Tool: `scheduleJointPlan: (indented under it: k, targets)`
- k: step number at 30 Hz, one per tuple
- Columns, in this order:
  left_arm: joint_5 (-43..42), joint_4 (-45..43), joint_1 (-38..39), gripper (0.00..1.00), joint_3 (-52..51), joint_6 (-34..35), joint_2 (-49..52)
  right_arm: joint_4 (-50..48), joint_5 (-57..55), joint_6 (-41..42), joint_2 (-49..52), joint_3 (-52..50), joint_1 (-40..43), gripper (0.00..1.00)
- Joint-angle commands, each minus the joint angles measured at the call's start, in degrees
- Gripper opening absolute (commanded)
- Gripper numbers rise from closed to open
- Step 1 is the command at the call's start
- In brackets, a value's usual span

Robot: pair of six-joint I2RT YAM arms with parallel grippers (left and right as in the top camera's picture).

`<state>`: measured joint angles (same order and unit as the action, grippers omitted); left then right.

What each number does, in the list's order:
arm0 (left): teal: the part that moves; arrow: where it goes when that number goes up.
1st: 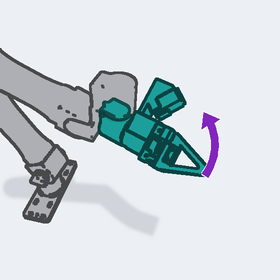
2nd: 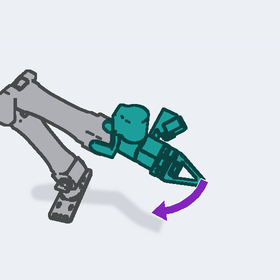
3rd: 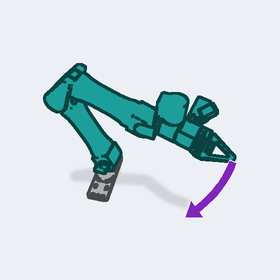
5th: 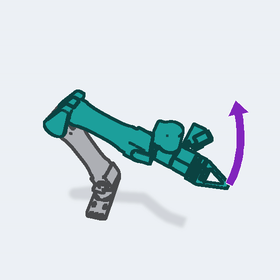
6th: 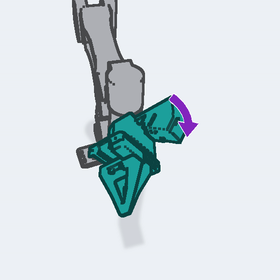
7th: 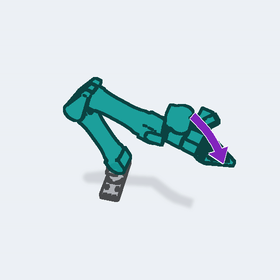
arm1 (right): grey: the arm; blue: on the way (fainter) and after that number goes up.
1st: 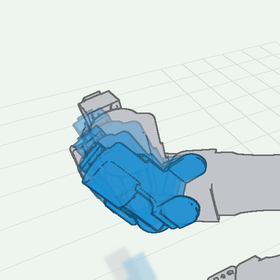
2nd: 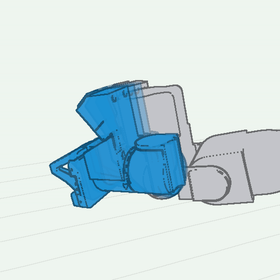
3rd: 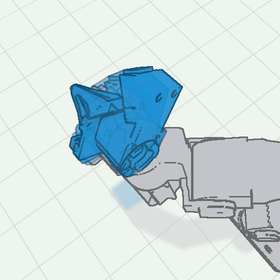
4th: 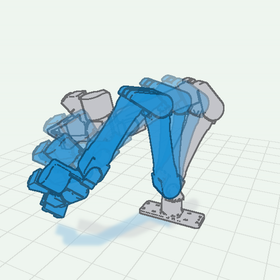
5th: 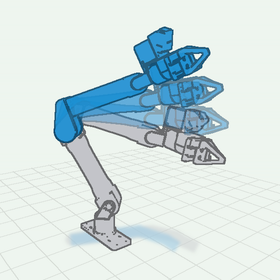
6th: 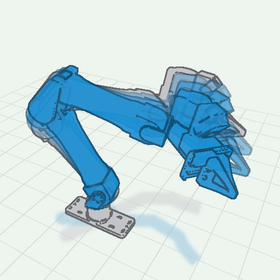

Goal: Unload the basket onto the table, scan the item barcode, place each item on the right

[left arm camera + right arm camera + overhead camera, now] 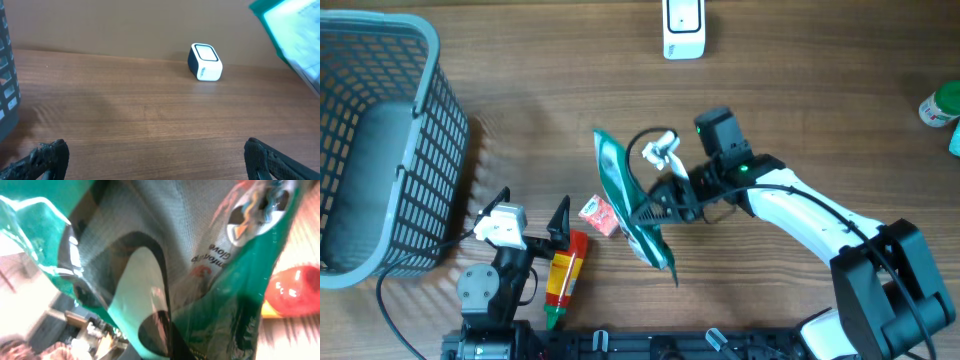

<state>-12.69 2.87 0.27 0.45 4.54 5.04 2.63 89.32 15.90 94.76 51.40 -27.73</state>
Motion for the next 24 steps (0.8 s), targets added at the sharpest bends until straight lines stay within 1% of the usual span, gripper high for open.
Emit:
scheduleJointPlan:
  k: [1,4,5,8,10,12,15,18,22,24]
  targets:
    - [0.57,0.39,0.22,1.0,-0.11,-1.14,-0.11,-16.44,-0.81,55.39,0.26,0.68,-0.09,0.04]
    - [0.57,0.39,0.22,1.0,-0.11,-1.14,-0.11,-27.47,-3.5,73.09,0.26,0.68,-0.09,0.04]
    - [0.57,0.39,0.22,1.0,-0.11,-1.14,-0.11,-31.34,-4.09,76.83,0.26,0.68,-0.09,0.04]
    - [0.57,0.39,0.22,1.0,-0.11,-1.14,-0.11,-41.62,-4.61,82.88,0.26,0.68,-0.09,0.04]
    - [0.57,0.39,0.22,1.0,-0.11,-1.14,-0.11,-48.19,-4.37,84.28,0.26,0.68,-0.09,0.04]
    - [0.57,0.42,0.22,1.0,-0.11,-1.14,-0.11,-51.65,-3.93,84.61,0.26,0.66,-0.09,0.04]
    - [0.57,0.39,0.22,1.0,-0.11,-1.14,-0.11,-58.34,-3.08,82.27,0.26,0.66,-0.09,0.04]
    - [0.57,0.39,0.22,1.0,-0.11,-1.14,-0.11,-66.12,2.19,80.26,0.26,0.66,-0.09,0.04]
    - [0.57,0.42,0.22,1.0,-0.11,-1.14,-0.11,-77.61,3.58,82.05,-0.52,-1.16,-0.92,0.04]
    - [0.57,0.39,0.22,1.0,-0.11,-1.14,-0.11,-85.26,3.58,81.92,-0.85,-3.3,-1.7,0.04]
